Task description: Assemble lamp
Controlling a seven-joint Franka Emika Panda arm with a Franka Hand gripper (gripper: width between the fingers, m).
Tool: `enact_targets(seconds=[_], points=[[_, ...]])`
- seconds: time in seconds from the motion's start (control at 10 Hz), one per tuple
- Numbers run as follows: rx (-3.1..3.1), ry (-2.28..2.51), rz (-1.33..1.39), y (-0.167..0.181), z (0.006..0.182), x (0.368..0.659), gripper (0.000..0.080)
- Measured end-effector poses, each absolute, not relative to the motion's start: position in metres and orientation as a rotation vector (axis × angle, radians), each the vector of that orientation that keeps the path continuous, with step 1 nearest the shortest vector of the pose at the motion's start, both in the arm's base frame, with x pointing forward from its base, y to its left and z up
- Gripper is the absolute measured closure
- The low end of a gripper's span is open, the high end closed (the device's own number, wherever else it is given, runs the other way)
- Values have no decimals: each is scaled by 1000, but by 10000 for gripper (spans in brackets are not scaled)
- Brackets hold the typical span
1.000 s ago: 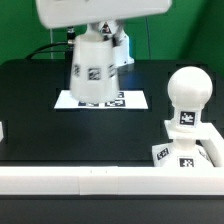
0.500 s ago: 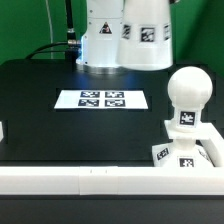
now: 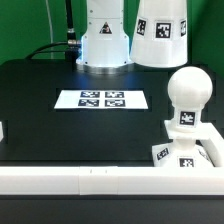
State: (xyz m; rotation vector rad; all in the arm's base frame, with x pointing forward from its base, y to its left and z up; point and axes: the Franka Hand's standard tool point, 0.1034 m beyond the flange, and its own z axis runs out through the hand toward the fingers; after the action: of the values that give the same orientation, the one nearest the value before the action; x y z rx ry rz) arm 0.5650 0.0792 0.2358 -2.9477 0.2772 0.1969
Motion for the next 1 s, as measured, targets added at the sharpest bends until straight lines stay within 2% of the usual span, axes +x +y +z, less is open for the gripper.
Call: enact_targets(seconds=[0.2, 0.4, 0.6, 1.0], points=[[-2945, 253, 159, 88, 249, 588, 752], [-2942, 262, 124, 91, 252, 615, 752], [-2943, 273, 118, 95, 243, 629, 752], [-2953, 268, 109, 103, 208, 629, 752]])
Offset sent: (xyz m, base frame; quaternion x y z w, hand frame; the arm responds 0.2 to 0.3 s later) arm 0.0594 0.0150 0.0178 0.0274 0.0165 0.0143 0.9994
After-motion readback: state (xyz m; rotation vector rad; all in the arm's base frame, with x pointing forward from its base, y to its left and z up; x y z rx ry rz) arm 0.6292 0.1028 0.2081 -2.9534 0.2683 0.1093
